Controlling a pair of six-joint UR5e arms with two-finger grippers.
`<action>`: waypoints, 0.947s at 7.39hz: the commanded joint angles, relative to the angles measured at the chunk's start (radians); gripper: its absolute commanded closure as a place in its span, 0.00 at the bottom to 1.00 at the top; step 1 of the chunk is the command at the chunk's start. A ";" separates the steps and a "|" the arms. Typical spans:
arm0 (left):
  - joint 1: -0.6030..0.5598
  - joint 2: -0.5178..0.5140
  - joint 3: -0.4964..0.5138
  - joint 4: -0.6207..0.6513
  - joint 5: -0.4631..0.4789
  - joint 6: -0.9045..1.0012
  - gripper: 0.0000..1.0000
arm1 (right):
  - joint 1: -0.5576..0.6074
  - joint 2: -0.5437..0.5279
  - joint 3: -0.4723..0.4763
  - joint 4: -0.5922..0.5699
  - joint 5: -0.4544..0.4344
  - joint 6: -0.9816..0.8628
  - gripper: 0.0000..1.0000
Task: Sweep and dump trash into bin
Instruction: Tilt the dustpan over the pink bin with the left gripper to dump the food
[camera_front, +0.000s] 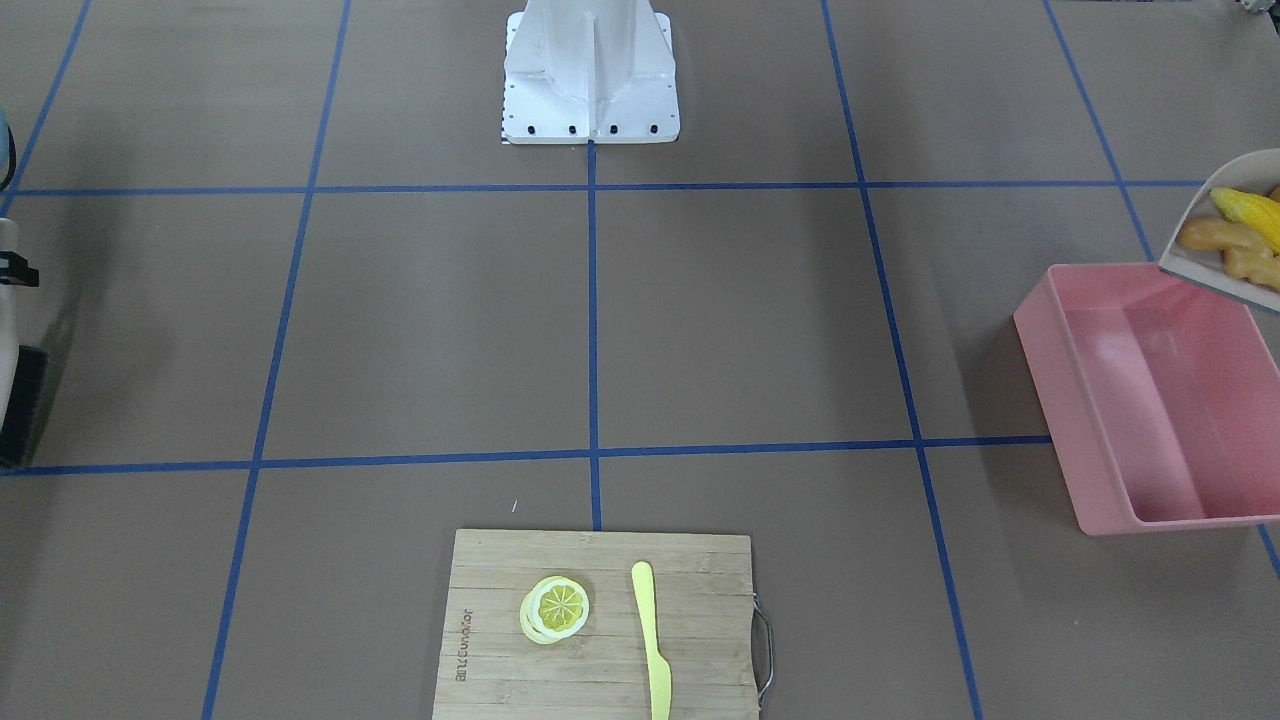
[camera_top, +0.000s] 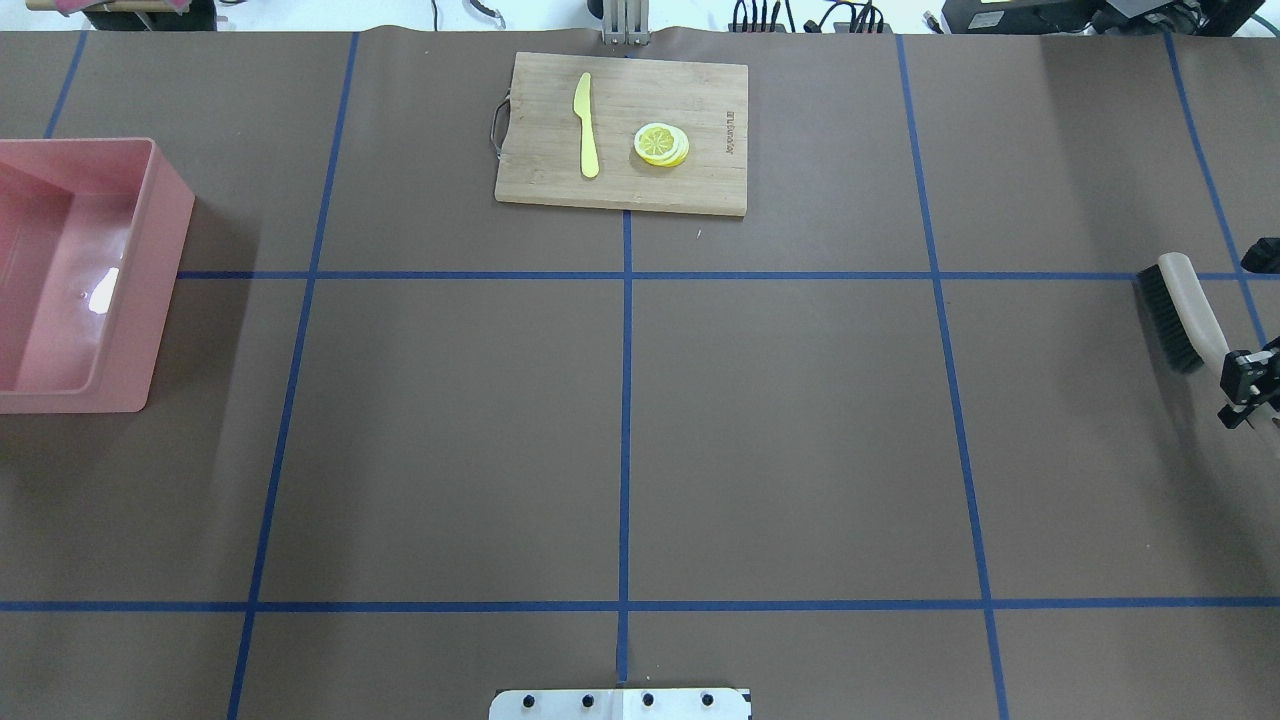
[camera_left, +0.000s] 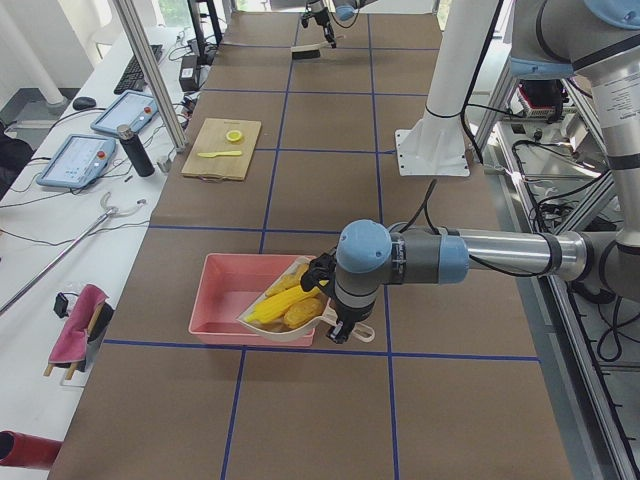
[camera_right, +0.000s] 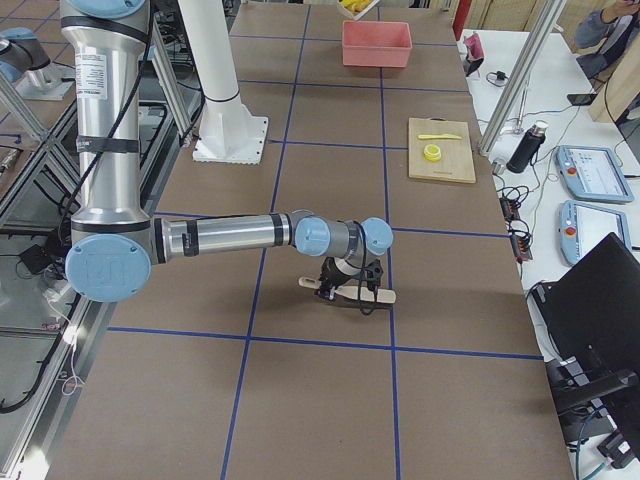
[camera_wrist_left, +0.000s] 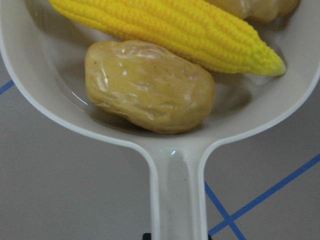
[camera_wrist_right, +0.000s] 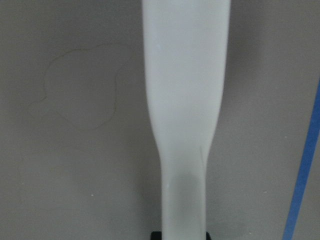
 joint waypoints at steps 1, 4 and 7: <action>0.031 -0.065 -0.065 0.221 0.104 0.060 1.00 | -0.012 0.003 -0.001 0.006 -0.004 -0.001 1.00; 0.129 -0.117 -0.065 0.303 0.213 0.066 1.00 | -0.023 0.011 -0.006 0.006 -0.007 0.000 1.00; 0.160 -0.174 -0.063 0.401 0.351 0.097 1.00 | -0.028 0.014 -0.007 0.006 -0.010 0.000 0.81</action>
